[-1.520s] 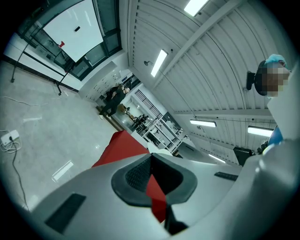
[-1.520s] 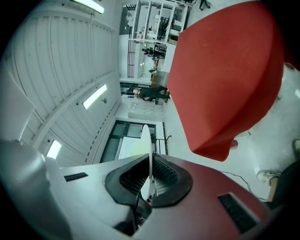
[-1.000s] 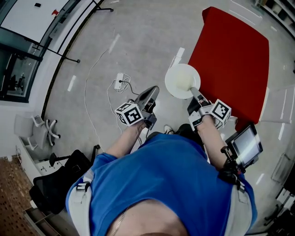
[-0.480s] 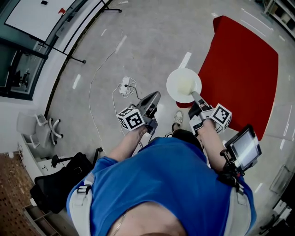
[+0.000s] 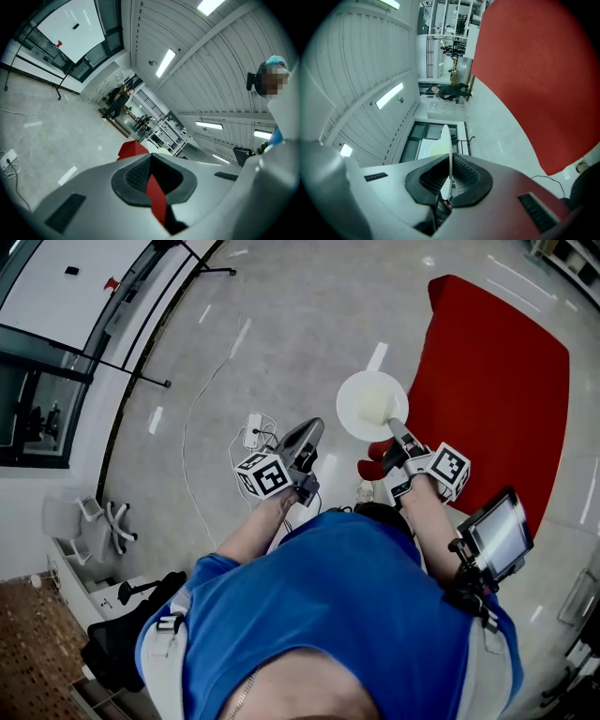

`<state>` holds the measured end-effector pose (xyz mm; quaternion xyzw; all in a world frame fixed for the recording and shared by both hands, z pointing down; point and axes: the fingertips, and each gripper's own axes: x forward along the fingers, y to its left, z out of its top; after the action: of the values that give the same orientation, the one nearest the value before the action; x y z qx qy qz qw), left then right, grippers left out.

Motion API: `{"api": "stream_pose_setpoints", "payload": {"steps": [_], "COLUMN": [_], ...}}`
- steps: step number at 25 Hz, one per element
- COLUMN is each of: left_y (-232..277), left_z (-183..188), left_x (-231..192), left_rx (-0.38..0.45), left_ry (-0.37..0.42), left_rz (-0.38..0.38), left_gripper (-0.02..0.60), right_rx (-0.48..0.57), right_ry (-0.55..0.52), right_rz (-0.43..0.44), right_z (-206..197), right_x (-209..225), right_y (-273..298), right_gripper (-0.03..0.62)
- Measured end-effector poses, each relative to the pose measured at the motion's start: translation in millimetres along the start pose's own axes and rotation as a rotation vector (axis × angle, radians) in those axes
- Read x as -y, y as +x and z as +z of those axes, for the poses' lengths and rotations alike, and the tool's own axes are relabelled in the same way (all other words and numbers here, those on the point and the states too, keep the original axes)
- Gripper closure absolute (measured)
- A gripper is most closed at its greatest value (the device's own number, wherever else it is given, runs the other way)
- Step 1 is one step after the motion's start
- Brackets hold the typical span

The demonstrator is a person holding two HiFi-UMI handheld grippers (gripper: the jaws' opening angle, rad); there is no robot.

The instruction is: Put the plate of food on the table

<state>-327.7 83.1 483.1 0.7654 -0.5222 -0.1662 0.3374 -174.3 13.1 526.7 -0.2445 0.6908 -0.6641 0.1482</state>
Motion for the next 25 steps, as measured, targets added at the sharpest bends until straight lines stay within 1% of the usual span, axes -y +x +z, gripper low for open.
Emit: {"api": "stream_pose_setpoints", "payload": {"steps": [4, 8, 13, 15, 17, 20, 25], "left_y": [9, 47, 65, 87, 112, 136, 194], "left_z": [6, 19, 30, 40, 48, 53, 71], "left_x": [-2, -10, -9, -22, -35, -43, -89], "left_rx": [-0.018, -0.051, -0.091, -0.109, -0.133, -0.181, -0.270], "left_ry": [-0.001, -0.001, 0.002, -0.002, -0.007, -0.013, -0.006], "left_rz": [-0.015, -0.025, -0.065, -0.084, -0.110, -0.168, -0.255], "left_gripper": [0.574, 0.574, 0.574, 0.574, 0.574, 0.574, 0.574], "right_rx": [0.026, 0.061, 0.113, 0.137, 0.171, 0.251, 0.377], "right_ry": [0.010, 0.027, 0.031, 0.032, 0.037, 0.042, 0.073], "right_rz": [-0.006, -0.009, -0.024, -0.032, -0.037, -0.046, -0.076], "right_z": [4, 38, 50, 66, 83, 97, 126], "right_x": [0, 2, -3, 1, 5, 7, 34], "right_y": [2, 21, 22, 39, 53, 57, 99], "right_gripper": [0.582, 0.582, 0.582, 0.582, 0.582, 0.582, 0.582]}}
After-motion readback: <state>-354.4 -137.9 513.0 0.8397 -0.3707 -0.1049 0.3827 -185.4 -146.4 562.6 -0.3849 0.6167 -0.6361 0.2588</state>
